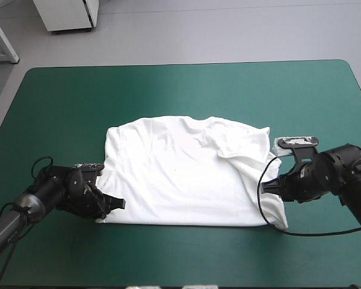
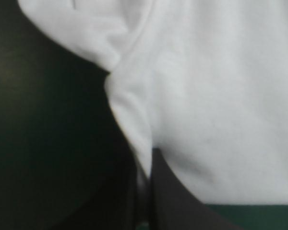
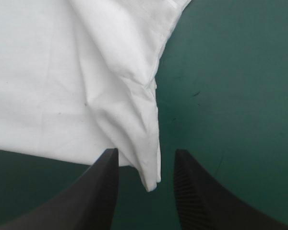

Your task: Fold the cloth

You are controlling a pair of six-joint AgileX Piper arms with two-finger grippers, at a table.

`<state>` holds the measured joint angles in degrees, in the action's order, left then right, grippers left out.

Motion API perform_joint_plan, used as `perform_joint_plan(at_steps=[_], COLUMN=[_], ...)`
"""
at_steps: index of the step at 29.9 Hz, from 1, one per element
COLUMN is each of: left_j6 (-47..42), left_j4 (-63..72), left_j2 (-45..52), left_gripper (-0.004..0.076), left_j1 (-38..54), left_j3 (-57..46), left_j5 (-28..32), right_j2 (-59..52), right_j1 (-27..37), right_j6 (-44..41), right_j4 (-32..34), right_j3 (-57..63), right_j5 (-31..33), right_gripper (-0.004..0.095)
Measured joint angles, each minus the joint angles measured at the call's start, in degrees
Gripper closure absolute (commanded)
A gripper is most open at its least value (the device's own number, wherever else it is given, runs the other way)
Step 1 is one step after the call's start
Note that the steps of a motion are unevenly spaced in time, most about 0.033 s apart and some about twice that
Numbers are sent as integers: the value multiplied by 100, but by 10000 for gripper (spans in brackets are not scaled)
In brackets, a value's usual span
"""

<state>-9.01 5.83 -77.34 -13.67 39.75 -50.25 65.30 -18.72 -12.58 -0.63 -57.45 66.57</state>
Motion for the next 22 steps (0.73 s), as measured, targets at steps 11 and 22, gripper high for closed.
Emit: perform_joint_plan(at_steps=[11, 22], left_j6=[0, 0], left_j4=[0, 0], left_j2=[5, 5], left_gripper=[733, 733], left_j1=[0, 0], left_j3=[-2, -2], left_j5=[6, 1], right_j2=[545, 664], right_j1=[0, 0], right_j6=[58, -55], right_j4=[-87, -129], right_j3=[915, 1635], right_j5=[-520, -1368], right_gripper=[327, 461])
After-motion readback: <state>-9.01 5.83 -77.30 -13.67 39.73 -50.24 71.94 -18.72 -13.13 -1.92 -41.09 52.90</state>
